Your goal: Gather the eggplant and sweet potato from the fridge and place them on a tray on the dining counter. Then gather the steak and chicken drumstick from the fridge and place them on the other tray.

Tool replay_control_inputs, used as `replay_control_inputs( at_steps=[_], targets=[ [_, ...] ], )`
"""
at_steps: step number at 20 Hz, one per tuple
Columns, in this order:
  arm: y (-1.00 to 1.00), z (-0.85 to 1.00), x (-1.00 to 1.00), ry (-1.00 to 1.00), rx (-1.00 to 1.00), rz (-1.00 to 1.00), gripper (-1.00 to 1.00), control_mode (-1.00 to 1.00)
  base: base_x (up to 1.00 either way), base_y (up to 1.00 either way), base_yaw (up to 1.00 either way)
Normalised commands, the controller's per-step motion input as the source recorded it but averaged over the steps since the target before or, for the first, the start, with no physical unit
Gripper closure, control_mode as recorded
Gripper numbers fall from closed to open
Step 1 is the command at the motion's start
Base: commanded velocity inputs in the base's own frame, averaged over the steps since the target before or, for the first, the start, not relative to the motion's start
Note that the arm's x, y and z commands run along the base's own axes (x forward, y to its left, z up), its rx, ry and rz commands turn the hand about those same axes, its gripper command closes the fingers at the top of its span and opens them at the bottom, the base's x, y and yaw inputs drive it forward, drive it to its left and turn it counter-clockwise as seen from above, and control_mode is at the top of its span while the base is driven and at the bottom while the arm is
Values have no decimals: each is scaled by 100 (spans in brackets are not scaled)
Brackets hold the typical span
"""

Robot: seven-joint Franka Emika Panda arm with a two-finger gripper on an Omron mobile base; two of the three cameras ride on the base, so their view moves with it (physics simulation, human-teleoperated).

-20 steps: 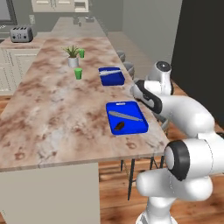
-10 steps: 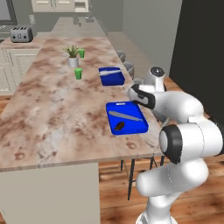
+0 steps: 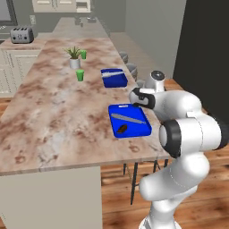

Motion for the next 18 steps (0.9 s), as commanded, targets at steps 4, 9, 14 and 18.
replay_control_inputs(
  at_steps=[4, 9, 14, 18],
  targets=[
    [0, -22, 20, 0, 0, -2, 100, -100, 0, 0, 0],
    [0, -21, 20, 0, 0, -3, 100, -100, 0, 0, 0],
    [0, -20, 20, 0, 0, -2, 100, -100, 0, 0, 0],
    [0, -10, 9, 0, 0, -1, 100, -100, 0, 0, 0]
  ],
)
